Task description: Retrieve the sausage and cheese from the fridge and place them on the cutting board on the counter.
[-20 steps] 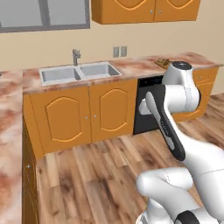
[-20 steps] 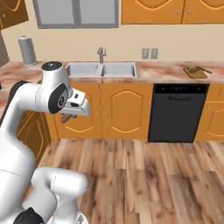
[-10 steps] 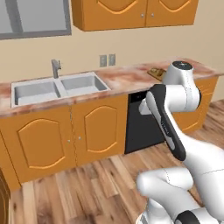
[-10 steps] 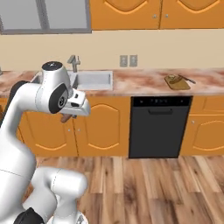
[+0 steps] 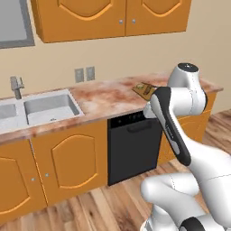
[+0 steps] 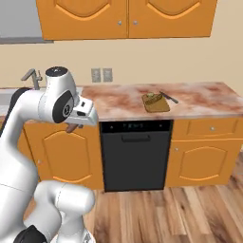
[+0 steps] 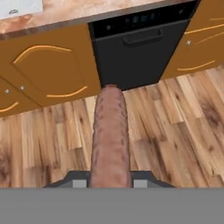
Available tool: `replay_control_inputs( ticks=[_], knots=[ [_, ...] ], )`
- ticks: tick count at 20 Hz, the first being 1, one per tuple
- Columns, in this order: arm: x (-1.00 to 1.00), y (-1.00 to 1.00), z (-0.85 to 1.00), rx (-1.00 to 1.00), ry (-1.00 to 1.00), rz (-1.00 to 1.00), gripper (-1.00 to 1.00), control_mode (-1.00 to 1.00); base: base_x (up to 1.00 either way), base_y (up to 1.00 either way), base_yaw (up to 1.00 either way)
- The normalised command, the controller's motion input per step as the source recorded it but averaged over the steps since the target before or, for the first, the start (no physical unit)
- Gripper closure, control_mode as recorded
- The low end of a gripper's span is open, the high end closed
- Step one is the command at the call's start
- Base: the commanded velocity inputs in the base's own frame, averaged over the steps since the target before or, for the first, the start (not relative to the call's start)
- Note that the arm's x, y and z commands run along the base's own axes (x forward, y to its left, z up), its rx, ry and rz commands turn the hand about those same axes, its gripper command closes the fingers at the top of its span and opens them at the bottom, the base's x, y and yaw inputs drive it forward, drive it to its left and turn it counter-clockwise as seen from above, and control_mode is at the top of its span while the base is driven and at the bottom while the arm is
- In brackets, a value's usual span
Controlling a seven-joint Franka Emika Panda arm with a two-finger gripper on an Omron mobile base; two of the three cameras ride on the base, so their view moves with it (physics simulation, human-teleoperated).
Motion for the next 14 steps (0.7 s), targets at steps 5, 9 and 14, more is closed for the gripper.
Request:
replay_control_inputs(
  ticks=[5,9,14],
  knots=[
    [0.00,0.00,0.00,0.00,0.00,0.00,1.00,1.00,1.00,-0.72,-0.08],
    [0.00,0.00,0.00,0.00,0.00,0.00,1.00,1.00,1.00,-0.63,-0.05],
    [0.00,0.00,0.00,0.00,0.00,0.00,1.00,1.00,0.79,-0.16,0.00]
  ],
)
